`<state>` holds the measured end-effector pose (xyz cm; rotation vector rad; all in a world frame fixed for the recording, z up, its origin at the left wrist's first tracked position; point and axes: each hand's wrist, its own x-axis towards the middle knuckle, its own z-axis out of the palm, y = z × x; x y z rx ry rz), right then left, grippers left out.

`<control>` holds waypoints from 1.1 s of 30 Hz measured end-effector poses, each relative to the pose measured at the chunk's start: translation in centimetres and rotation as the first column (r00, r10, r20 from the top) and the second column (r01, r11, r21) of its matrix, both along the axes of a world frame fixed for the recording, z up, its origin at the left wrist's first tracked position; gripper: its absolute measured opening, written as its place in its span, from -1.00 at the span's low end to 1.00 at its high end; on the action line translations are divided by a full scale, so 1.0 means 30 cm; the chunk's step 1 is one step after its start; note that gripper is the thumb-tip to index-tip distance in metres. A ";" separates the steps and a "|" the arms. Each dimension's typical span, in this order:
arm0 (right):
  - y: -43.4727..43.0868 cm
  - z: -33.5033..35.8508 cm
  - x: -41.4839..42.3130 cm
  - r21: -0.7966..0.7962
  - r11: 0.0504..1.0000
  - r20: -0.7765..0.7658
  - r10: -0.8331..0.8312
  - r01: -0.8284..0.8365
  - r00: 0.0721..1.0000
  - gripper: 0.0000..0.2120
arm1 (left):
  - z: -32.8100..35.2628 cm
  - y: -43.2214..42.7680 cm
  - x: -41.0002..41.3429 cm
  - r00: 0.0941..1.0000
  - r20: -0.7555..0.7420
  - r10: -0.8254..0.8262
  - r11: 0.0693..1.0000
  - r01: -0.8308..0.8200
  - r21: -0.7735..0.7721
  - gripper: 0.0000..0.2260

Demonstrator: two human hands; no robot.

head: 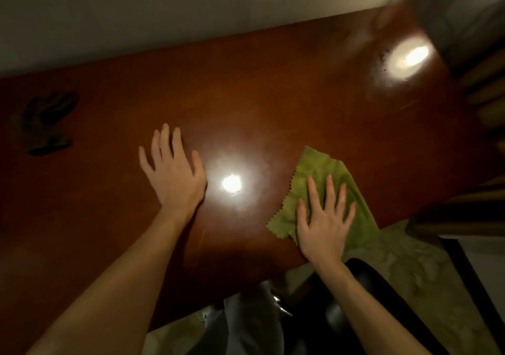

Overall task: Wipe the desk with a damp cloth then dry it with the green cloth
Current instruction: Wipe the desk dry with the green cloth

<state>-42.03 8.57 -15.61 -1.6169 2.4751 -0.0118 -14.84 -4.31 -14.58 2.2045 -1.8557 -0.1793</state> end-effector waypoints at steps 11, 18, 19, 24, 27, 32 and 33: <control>-0.378 -0.018 -0.238 -0.050 0.997 -0.042 0.062 -0.064 0.997 -0.45 | -0.043 0.080 -0.336 0.994 -0.033 0.104 0.988 -0.100 0.121 -0.46; -0.283 0.003 -0.091 -0.066 0.812 0.005 0.581 -0.579 0.814 -0.44 | -0.060 0.075 -0.337 0.995 0.028 0.098 0.984 -0.101 0.149 -0.41; -0.308 0.002 -0.098 -0.071 0.831 0.005 0.554 -0.552 0.833 -0.44 | -0.061 0.075 -0.336 0.994 0.034 0.100 0.983 -0.104 0.150 -0.41; -0.516 -0.020 -0.119 -0.119 0.975 -0.027 0.185 -0.187 0.982 -0.44 | -0.057 0.078 -0.341 0.992 0.077 0.103 0.990 -0.110 0.093 -0.47; -0.614 -0.013 -0.102 -0.112 0.942 -0.046 0.314 -0.317 0.948 -0.44 | -0.046 0.075 -0.345 0.991 0.094 0.093 0.990 -0.101 0.093 -0.47; -0.770 0.010 -0.131 -0.008 0.409 -0.027 0.912 -0.913 0.409 -0.44 | -0.040 0.065 -0.343 0.992 0.046 0.121 0.985 -0.126 0.122 -0.47; -0.818 0.002 -0.139 -0.019 0.447 -0.039 0.893 -0.894 0.447 -0.45 | -0.041 0.064 -0.343 0.991 0.037 0.129 0.984 -0.133 0.120 -0.47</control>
